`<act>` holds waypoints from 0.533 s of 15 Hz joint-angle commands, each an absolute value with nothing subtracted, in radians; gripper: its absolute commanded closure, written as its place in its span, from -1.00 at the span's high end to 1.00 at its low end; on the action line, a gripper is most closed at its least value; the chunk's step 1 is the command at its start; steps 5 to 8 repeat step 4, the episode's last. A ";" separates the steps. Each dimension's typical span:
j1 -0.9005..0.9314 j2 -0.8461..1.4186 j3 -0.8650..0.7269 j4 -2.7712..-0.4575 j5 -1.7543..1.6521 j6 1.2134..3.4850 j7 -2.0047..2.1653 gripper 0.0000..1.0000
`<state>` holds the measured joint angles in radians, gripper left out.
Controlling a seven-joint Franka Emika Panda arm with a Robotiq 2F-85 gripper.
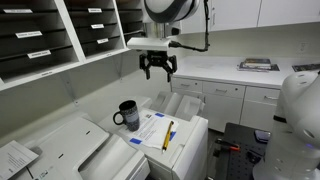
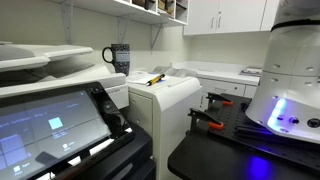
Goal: Remove the orange pen from the mug
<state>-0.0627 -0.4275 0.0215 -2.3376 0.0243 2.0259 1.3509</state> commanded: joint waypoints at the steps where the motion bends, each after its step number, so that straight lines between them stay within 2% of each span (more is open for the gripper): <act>1: -0.090 -0.420 0.046 -2.318 0.011 2.002 1.303 1.00; 8: -0.101 -0.418 0.056 -2.324 -0.003 2.011 1.296 1.00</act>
